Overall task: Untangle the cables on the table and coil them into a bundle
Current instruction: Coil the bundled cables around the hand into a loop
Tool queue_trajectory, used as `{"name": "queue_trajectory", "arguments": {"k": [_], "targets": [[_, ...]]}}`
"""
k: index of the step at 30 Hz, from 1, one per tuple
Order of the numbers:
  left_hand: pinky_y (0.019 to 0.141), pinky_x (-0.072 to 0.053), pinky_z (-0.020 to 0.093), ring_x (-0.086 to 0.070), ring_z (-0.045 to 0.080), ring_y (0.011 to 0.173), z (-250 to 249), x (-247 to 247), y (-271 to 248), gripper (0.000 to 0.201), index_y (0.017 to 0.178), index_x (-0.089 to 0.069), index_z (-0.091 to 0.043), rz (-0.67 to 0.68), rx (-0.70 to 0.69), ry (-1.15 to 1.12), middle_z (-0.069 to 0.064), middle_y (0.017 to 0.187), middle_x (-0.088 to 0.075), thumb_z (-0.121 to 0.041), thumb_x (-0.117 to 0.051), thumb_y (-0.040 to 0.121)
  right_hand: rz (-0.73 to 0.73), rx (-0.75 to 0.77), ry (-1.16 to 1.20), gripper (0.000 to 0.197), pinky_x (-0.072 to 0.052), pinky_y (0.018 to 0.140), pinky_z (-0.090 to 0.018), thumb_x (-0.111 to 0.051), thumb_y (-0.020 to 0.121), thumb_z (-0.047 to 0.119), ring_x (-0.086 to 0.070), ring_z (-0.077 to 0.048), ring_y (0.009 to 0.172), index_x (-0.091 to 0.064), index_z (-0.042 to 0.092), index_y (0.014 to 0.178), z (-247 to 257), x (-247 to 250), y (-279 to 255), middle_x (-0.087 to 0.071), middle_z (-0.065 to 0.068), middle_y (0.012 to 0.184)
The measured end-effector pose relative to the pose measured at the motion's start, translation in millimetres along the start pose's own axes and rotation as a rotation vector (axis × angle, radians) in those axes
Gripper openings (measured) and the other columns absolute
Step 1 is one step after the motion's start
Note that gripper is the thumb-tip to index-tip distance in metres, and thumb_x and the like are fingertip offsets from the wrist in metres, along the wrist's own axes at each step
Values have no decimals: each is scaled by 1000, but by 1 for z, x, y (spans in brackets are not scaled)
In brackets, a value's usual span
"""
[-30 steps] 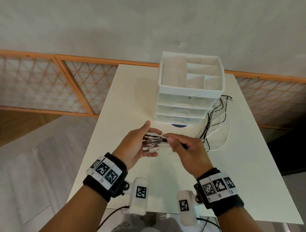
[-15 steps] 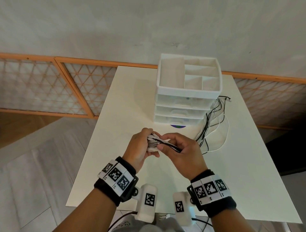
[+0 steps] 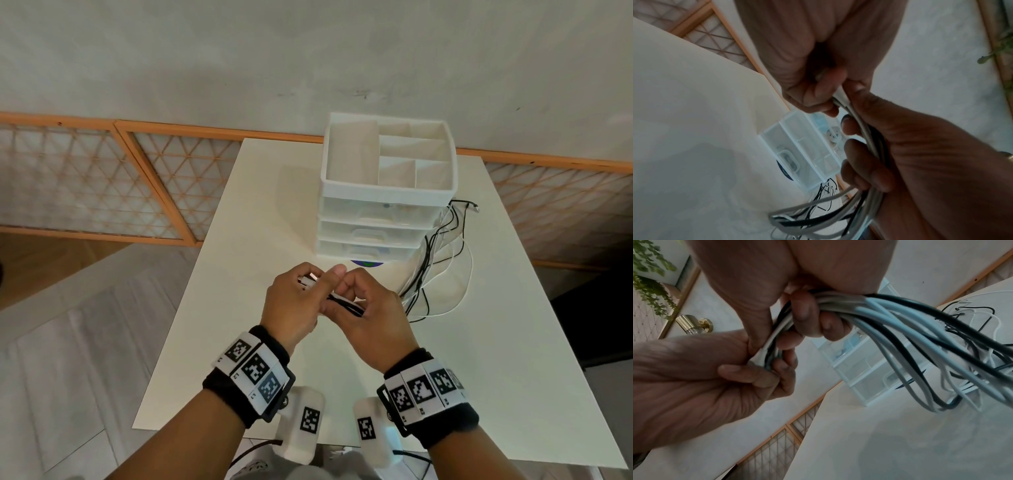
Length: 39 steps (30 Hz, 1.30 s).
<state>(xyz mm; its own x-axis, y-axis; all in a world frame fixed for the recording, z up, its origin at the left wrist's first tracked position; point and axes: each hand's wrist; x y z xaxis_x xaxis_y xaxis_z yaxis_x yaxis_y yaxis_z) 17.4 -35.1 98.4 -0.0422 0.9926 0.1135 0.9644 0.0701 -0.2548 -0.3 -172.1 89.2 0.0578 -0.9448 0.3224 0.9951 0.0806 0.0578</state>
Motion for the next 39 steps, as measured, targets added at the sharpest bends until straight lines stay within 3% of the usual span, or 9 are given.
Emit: {"name": "queue_trajectory", "arguments": {"k": [9,12,15,21,24,27,31,34,39], "targets": [[42,-40,27,-50,24,49,-4,12,13,29,81,-66,0,-12,112,-98,8,63,-61,-28,-71,87,200,-78,-121,12,-38,53,-16,-76,84,36,-44,-4,50,-70,26,87,-4,32,4,-53,10,55],[71,-60,39,-69,22,73,-4,18,21,48,101,-63,-9,8,148,87,3,86,-71,-52,-72,82,209,-47,-221,17,-37,53,-14,-74,86,36,-44,-4,51,-71,21,80,-5,34,8,-55,8,57],[82,-50,26,-64,13,96,-26,21,22,48,115,-59,-20,-106,-129,392,-6,107,-67,-58,-60,87,237,-35,-321,22,-35,53,-16,-72,87,38,-45,-6,51,-69,19,78,-3,34,13,-55,6,56],[83,-54,38,-67,13,79,-46,-11,11,55,83,-61,-33,364,-344,614,-5,81,-71,-70,-22,94,265,130,-380,12,-43,59,-22,-65,86,8,-60,-12,59,-68,11,75,18,28,27,-65,5,61],[75,-53,31,-65,8,62,-39,-12,16,64,70,-58,-37,369,-298,624,-4,65,-68,-74,-9,90,194,112,-366,20,-45,60,-13,-66,81,5,-65,-2,61,-68,20,67,24,33,33,-67,13,58],[78,-51,28,-67,8,74,-39,-8,20,66,74,-68,-39,385,-294,645,-9,75,-73,-74,-15,91,183,93,-278,13,-53,65,-22,-75,81,26,-68,-5,70,-65,20,86,20,40,33,-72,8,74],[50,-40,22,-46,9,38,-49,12,33,68,54,-61,-17,238,-204,648,-9,38,-49,-64,-35,96,336,-25,-177,28,-39,60,-29,-60,94,46,-42,-9,54,-66,21,81,2,68,35,-46,11,57],[47,-37,24,-37,17,39,-54,20,37,63,52,-53,-18,239,-209,604,-3,45,-40,-63,-41,95,377,-100,-88,45,-33,61,-33,-48,93,63,-35,-18,57,-70,25,87,-14,79,30,-37,3,57],[52,-33,27,-33,16,44,-58,31,46,59,58,-56,-14,160,-139,271,-7,44,-35,-57,-45,97,347,-122,-42,40,-36,63,-23,-42,98,53,-39,-14,60,-72,25,96,-27,92,20,-43,7,60]]}}
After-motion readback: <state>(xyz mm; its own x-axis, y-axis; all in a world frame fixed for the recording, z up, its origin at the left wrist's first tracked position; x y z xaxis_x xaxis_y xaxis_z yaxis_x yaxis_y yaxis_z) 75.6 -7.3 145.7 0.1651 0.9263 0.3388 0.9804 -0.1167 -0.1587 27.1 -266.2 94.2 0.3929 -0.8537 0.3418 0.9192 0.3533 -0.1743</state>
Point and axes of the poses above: each hand's wrist, its own y-axis towards the middle knuckle, its own x-axis out of the back of the hand, z = x × y
